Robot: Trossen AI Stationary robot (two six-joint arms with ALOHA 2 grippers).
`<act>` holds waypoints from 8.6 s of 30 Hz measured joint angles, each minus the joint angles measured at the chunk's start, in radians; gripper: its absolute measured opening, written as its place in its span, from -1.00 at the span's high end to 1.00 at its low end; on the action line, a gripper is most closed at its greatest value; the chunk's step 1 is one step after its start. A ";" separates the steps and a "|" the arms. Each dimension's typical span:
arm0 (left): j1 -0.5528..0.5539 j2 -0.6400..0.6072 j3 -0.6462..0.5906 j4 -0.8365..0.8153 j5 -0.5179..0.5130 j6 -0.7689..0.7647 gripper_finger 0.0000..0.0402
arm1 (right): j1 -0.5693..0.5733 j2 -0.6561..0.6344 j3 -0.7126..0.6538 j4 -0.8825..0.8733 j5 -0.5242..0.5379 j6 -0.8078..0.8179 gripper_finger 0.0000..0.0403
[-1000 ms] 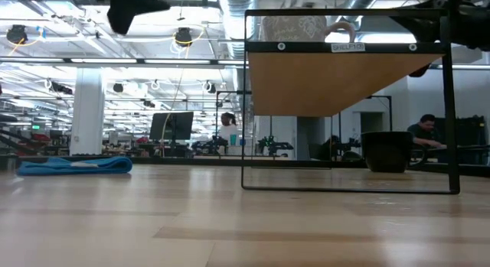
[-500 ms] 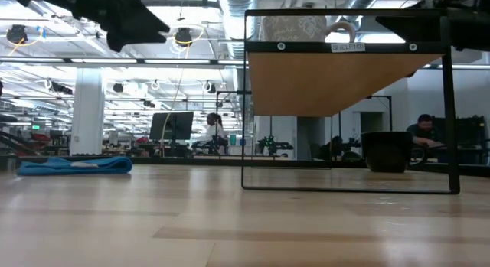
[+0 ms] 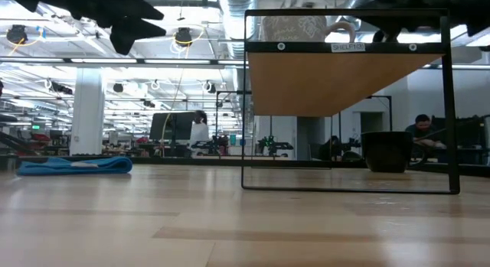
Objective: Stack small to large cups/mugs on shelf
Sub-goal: Put the gray mug on the shelf
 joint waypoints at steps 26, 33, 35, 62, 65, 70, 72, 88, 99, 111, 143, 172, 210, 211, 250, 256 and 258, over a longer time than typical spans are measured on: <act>0.052 0.000 0.000 -0.019 0.063 0.025 0.17 | 0.191 0.190 0.150 -0.283 0.230 0.117 0.83; 0.052 0.000 0.000 -0.031 0.062 0.026 0.17 | 0.238 0.224 0.150 -0.276 0.240 0.177 0.83; 0.052 0.000 0.000 -0.045 0.062 0.026 0.17 | 0.254 0.238 0.150 -0.266 0.240 0.193 0.83; 0.052 0.124 0.001 0.025 0.179 -0.121 0.17 | 0.360 0.459 0.149 0.048 0.236 0.250 0.83; 0.052 0.187 0.001 0.068 0.166 -0.119 0.17 | 0.360 0.457 0.149 0.052 0.230 0.248 0.83; 0.052 0.265 0.001 0.177 0.165 -0.122 0.17 | 0.360 0.456 0.149 0.053 0.185 0.248 0.83; 0.052 0.293 0.001 0.240 0.170 -0.123 0.17 | 0.359 0.456 0.149 0.053 0.183 0.246 0.83; 0.053 0.568 0.042 0.591 0.294 -0.195 0.17 | 0.358 0.450 0.149 0.036 0.182 0.222 0.83; 0.085 0.770 0.203 0.592 0.453 -0.169 0.17 | 0.359 0.450 0.149 0.037 0.182 0.222 0.83; 0.128 0.897 0.347 0.585 0.554 -0.136 0.17 | 0.359 0.450 0.149 0.047 0.182 0.222 0.83; 0.206 0.908 0.389 0.414 0.731 -0.176 0.17 | 0.312 0.457 0.149 0.031 0.160 0.203 0.83; 0.216 0.908 0.389 0.549 0.631 -0.170 0.17 | 0.311 0.457 0.149 0.015 0.161 0.230 0.83; 0.188 0.909 0.389 0.523 0.692 -0.215 0.17 | 0.311 0.457 0.149 0.015 0.186 0.230 0.83; 0.188 0.909 0.389 0.521 0.692 -0.215 0.17 | 0.311 0.457 0.149 0.015 0.186 0.230 0.83; 0.190 1.122 0.650 0.390 0.847 -0.187 0.17 | 0.324 0.455 0.149 0.021 0.207 0.233 0.83; 0.190 1.118 0.654 0.348 0.826 -0.165 0.17 | 0.324 0.455 0.149 0.023 0.198 0.232 0.84; 0.191 1.118 0.656 0.339 0.843 -0.166 0.17 | 0.325 0.456 0.149 0.023 0.189 0.235 0.83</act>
